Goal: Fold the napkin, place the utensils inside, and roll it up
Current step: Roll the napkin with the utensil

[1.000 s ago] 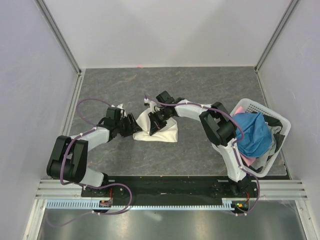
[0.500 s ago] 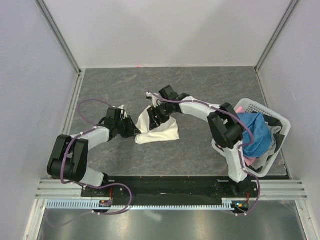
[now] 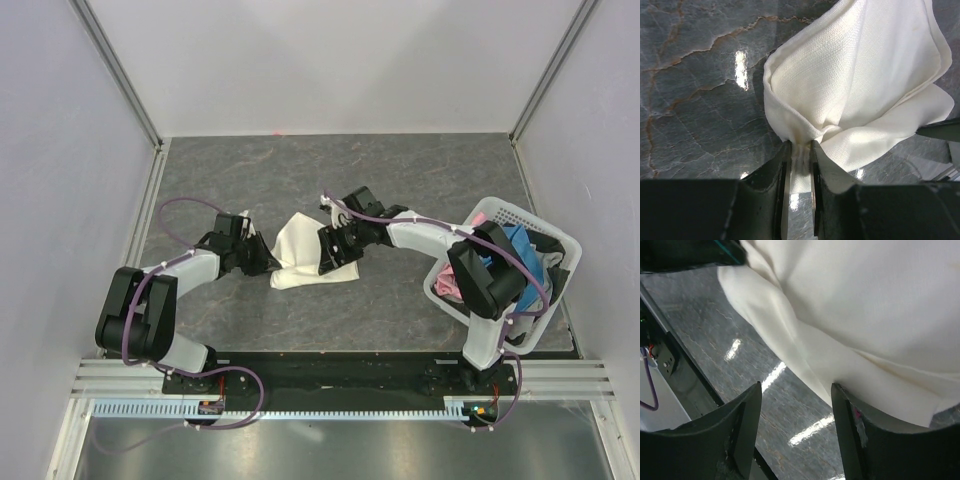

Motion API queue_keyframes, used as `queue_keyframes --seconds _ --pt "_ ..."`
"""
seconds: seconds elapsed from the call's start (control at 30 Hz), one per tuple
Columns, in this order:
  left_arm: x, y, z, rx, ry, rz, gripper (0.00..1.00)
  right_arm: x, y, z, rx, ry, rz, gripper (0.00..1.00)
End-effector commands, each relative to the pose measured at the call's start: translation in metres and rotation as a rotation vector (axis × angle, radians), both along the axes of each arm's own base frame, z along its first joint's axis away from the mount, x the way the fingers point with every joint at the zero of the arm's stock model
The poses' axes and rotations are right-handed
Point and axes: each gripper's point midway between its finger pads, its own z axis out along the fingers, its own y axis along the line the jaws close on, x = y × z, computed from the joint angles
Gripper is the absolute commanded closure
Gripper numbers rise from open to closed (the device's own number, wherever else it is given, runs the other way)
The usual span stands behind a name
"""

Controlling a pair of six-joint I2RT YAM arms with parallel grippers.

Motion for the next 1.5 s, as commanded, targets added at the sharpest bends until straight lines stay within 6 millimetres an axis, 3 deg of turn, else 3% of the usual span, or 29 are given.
queue_keyframes --seconds 0.0,0.2,0.3,0.37,0.47,0.5,0.6,0.63,0.7,0.73,0.77,0.83,1.0,1.2,1.47 --pt "-0.015 0.009 -0.015 0.065 0.071 -0.019 0.76 0.016 -0.012 -0.008 0.009 0.028 -0.103 0.35" --pt "-0.014 0.01 -0.014 0.073 0.061 -0.02 0.77 0.023 -0.027 -0.046 -0.024 0.075 -0.123 0.36" --pt "-0.015 0.011 -0.015 0.079 0.063 -0.017 0.77 0.024 -0.027 -0.053 -0.02 0.093 -0.111 0.36" --pt "-0.015 0.011 -0.014 0.077 0.06 -0.017 0.77 0.022 -0.024 -0.044 0.01 0.085 -0.08 0.36" --pt "-0.014 0.012 -0.011 0.082 0.054 -0.015 0.77 0.021 -0.02 -0.015 0.06 0.005 -0.026 0.36" --pt "-0.014 0.013 -0.012 0.089 0.056 -0.014 0.77 0.021 -0.02 0.002 0.078 -0.043 -0.012 0.35" --pt "-0.014 0.013 -0.014 0.097 0.069 -0.019 0.77 0.016 -0.017 0.023 0.076 -0.205 0.089 0.34" --pt "-0.012 0.014 -0.012 0.098 0.067 -0.02 0.77 0.005 -0.009 0.023 0.061 -0.242 0.135 0.33" --pt "-0.013 0.014 -0.014 0.1 0.074 -0.021 0.77 0.009 -0.01 0.018 -0.049 -0.427 0.192 0.3" --pt "-0.013 0.014 -0.013 0.102 0.073 -0.022 0.77 -0.004 0.004 0.016 -0.073 -0.491 0.245 0.29" --pt "-0.012 0.014 -0.013 0.103 0.074 -0.023 0.77 0.006 0.002 0.012 -0.146 -0.6 0.236 0.28" --pt "-0.013 0.014 -0.013 0.106 0.077 -0.027 0.77 -0.003 0.016 0.009 -0.183 -0.692 0.269 0.27" --pt "-0.011 0.014 -0.012 0.114 0.08 -0.031 0.77 0.002 0.039 0.003 -0.263 -0.893 0.307 0.26" --pt "-0.01 0.014 -0.013 0.115 0.092 -0.039 0.77 -0.001 0.055 -0.013 -0.321 -1.003 0.412 0.26" --pt "-0.008 0.012 -0.013 0.116 0.09 -0.055 0.77 0.0 0.061 -0.04 -0.366 -0.981 0.504 0.26"
